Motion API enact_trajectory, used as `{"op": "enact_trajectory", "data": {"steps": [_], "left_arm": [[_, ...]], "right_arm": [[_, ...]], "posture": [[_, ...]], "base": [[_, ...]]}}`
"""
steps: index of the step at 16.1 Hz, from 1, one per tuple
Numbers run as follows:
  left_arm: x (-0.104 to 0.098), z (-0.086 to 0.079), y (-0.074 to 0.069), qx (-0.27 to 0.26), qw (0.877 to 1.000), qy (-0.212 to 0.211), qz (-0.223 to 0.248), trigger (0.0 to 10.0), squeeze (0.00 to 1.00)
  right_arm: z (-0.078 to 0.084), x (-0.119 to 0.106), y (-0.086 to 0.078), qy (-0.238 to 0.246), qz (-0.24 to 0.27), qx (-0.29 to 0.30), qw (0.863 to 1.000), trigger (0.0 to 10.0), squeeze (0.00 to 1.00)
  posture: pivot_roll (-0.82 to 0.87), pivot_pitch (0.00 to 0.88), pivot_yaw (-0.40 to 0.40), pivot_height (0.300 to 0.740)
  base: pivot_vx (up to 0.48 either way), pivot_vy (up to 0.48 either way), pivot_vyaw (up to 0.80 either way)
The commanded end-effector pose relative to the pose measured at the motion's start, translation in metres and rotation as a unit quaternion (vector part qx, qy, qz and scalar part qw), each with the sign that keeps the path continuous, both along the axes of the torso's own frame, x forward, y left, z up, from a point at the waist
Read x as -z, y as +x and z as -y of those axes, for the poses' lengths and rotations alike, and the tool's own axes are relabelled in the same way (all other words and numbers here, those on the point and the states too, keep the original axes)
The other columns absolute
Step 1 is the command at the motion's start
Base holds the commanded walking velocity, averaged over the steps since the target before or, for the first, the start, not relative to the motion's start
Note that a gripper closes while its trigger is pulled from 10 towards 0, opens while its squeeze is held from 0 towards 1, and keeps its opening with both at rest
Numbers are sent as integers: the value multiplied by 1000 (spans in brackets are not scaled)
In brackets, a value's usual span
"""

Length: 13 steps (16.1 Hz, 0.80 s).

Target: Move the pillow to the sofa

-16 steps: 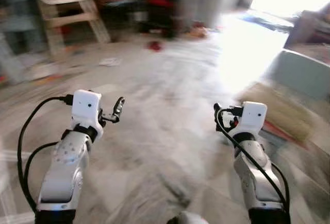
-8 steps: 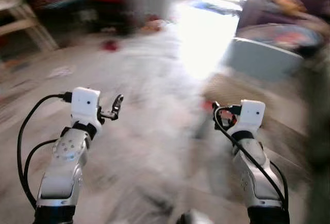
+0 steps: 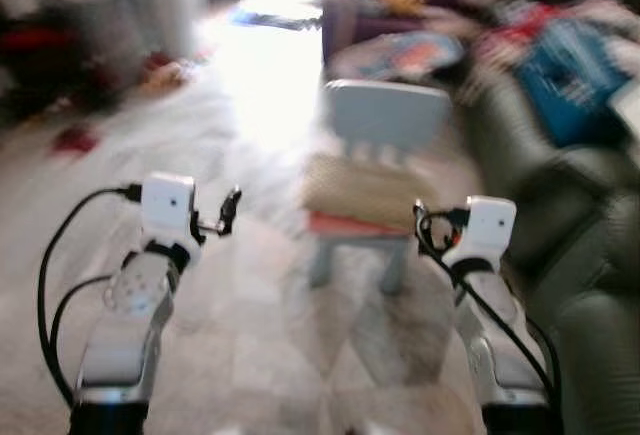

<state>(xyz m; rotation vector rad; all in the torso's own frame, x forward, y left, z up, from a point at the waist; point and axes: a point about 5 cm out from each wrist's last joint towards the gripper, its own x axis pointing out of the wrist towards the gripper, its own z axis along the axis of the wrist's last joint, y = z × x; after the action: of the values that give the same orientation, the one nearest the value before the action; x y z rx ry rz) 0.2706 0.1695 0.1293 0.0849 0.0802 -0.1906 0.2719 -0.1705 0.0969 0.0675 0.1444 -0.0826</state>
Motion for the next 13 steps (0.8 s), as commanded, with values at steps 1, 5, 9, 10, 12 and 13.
{"op": "enact_trajectory", "data": {"steps": [1,5,9,10,12,13], "left_arm": [[0,8,1,13,1000,1,0,10000,0],[16,9,-15,24,997,5,-67,10000,0],[25,-8,-31,12,998,26,-56,10000,0],[25,-13,-29,-15,998,15,-51,10000,0],[22,-13,-30,-31,998,57,-24,10000,0],[21,-12,-32,-38,997,65,-10,10000,0]], "right_arm": [[9,-2,0,-7,-1,14,1000,10000,0],[9,-1,0,-7,3,8,1000,10000,0],[7,-3,-1,17,14,-19,1000,10000,0],[3,-2,-2,34,16,-28,999,10000,0],[-9,-4,-4,46,22,-54,997,10000,0],[-14,-5,-4,41,25,-68,996,10000,0]], "posture": [[-7,0,-60,740],[12,0,-73,740],[34,0,-91,740],[38,0,-91,740],[32,0,-85,740],[31,0,-80,740]], "base": [[334,345,-800],[0,0,-200],[0,0,0],[0,0,0],[0,0,0],[0,0,0]]}}
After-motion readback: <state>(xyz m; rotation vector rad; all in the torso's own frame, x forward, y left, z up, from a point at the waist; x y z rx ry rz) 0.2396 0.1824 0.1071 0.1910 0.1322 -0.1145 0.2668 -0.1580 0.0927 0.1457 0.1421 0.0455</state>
